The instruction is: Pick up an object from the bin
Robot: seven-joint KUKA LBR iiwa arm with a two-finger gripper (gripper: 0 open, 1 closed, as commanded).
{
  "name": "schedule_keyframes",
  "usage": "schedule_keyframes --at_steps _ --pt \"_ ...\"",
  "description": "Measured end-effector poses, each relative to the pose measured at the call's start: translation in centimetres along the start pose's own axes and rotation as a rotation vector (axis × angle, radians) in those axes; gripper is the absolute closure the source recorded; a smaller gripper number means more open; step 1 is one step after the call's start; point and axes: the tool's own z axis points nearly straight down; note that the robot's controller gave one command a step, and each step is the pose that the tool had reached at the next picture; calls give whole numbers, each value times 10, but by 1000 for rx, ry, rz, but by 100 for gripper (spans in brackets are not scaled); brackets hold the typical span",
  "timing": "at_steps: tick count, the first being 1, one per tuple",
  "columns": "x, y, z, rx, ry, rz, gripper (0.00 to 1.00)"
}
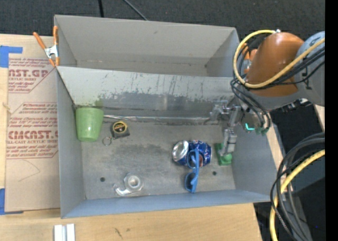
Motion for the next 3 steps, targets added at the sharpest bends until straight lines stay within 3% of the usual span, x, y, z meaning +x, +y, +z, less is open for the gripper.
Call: schedule_keyframes --at_steps 1,2,3 --pt "9 53 90 -5 6 -56 0" --pt "1 62 57 1 -10 -108 0" --pt "-1 65 49 1 -8 -157 0"
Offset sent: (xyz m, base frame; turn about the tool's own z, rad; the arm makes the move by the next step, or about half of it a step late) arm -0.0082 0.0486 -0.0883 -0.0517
